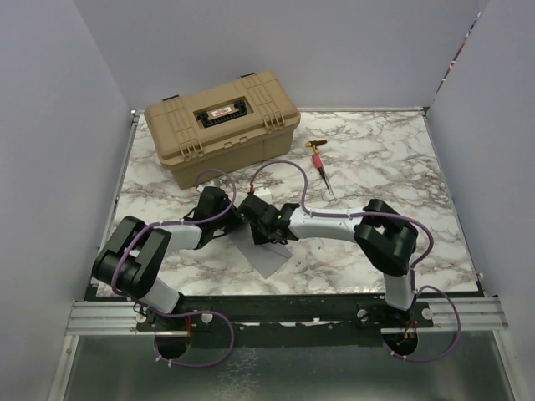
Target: Place the letter into the envelope and seal it
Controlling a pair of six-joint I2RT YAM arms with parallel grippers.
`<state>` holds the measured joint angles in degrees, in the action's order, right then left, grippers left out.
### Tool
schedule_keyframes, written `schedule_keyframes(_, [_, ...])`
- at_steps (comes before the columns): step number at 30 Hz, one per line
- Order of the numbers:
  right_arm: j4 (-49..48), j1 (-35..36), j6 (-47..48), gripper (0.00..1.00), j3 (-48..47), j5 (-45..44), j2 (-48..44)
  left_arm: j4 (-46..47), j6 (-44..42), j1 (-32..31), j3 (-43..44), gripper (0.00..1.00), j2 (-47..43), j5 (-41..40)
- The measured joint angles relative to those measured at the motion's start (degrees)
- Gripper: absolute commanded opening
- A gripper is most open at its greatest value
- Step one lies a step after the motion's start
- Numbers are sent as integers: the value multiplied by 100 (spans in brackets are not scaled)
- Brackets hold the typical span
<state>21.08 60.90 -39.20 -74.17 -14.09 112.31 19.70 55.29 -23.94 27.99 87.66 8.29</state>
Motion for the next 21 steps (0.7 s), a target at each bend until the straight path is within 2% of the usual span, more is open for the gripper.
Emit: schedule_keyframes(21, [129, 0, -26, 2, 463, 50, -363, 2, -26, 0, 31, 0, 33, 2])
